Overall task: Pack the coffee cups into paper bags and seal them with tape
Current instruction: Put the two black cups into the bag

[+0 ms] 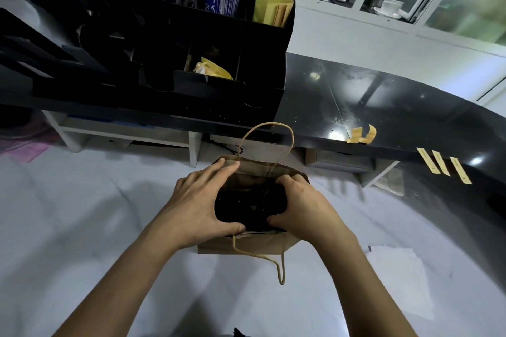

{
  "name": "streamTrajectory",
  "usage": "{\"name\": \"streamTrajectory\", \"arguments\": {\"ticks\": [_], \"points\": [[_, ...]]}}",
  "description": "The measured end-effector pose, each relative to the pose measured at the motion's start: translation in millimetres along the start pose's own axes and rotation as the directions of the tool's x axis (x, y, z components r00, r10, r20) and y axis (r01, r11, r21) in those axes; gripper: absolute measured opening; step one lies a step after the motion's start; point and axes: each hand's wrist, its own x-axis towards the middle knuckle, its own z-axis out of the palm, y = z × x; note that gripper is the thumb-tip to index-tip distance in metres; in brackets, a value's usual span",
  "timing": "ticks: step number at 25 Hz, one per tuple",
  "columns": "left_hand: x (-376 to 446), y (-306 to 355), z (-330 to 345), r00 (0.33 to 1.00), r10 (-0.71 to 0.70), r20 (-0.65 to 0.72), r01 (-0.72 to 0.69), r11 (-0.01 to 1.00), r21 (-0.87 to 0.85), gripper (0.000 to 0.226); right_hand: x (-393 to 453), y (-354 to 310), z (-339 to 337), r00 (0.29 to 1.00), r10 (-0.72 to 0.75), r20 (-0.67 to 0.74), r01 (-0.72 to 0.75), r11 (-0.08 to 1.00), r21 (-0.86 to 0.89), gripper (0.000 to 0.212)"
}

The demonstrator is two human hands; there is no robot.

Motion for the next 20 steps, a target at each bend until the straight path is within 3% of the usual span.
{"name": "streamTrajectory", "arguments": {"ticks": [20], "points": [[0.6,-10.3,-8.1,1.0,0.007,0.012,-0.006,1.0,-0.007,0.116,26.7,-13.6,14.8,0.988,-0.076,0.134,0.09,0.99,-0.105,0.071]]}}
